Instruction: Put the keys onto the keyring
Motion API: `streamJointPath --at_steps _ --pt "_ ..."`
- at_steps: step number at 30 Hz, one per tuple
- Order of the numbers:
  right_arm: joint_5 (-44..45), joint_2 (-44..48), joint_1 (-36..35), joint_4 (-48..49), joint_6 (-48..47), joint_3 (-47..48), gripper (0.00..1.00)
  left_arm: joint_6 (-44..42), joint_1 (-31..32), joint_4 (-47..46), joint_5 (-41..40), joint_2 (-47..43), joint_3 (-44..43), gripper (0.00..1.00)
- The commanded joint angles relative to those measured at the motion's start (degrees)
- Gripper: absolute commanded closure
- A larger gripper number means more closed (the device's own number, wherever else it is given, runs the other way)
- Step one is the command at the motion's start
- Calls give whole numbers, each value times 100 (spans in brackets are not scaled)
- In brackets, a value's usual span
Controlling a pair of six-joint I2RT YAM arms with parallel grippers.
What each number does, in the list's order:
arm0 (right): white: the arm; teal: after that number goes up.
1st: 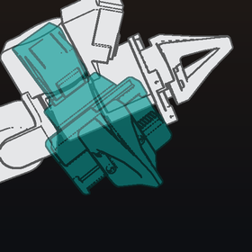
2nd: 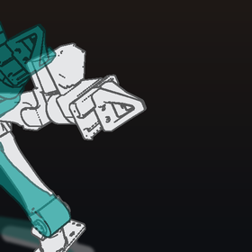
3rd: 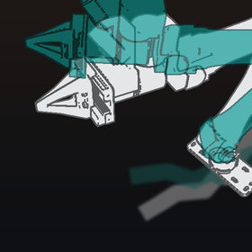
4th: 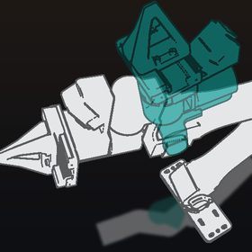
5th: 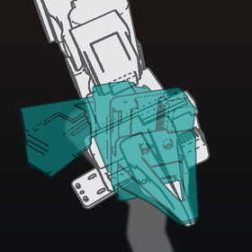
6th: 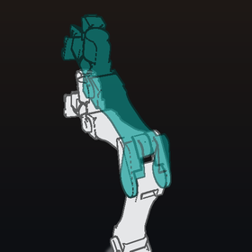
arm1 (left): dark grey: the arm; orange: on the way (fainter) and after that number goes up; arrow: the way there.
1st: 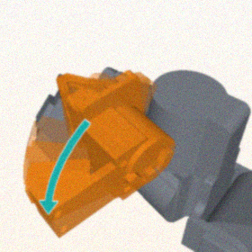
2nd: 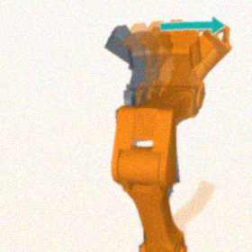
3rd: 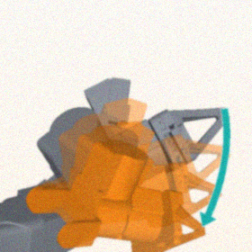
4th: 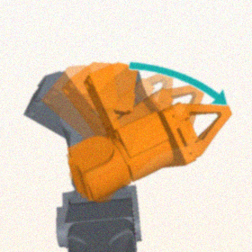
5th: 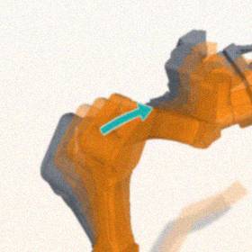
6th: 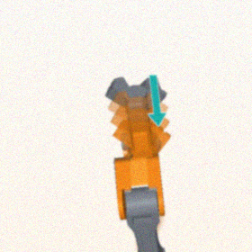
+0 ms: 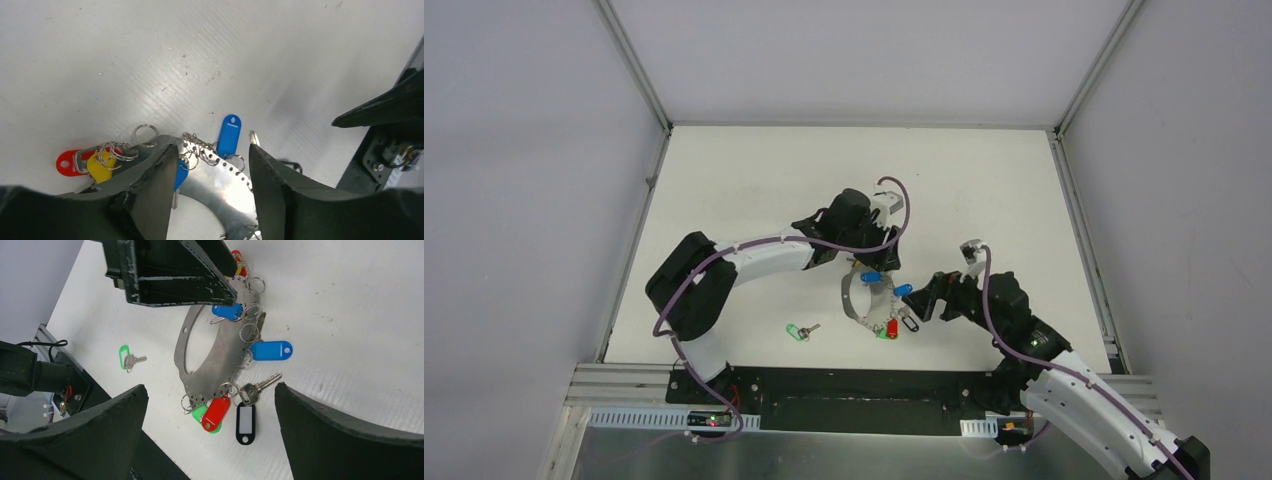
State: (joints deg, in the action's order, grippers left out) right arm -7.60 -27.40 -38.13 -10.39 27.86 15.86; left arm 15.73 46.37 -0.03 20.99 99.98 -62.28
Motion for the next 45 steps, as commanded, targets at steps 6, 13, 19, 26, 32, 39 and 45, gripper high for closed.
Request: streamJointPath --at_steps 6,13,19,26,32,39,45 --pt "481 -100 7 -140 161 380 0 14 -280 -915 -363 -1166 558 13" --pt "698 -477 7 -317 191 554 0 -23 -564 -585 -742 -2307 1242 1" --pt "1109 -1189 16 -581 536 790 1 89 -585 632 -1557 -3555 1776 1" --pt "447 -2206 31 -407 547 1141 1 1103 -587 1921 -1575 -4602 2456 1" --pt "-160 -3167 101 -287 644 1547 2 2274 -586 2396 -1349 -4555 2796 1" --pt "-596 -4204 357 -145 781 1898 34 2601 -585 2341 -1243 -4219 2614 1" --pt "-1225 -4837 796 119 933 2015 61 2328 -585 2329 -1062 -4135 2327 2"
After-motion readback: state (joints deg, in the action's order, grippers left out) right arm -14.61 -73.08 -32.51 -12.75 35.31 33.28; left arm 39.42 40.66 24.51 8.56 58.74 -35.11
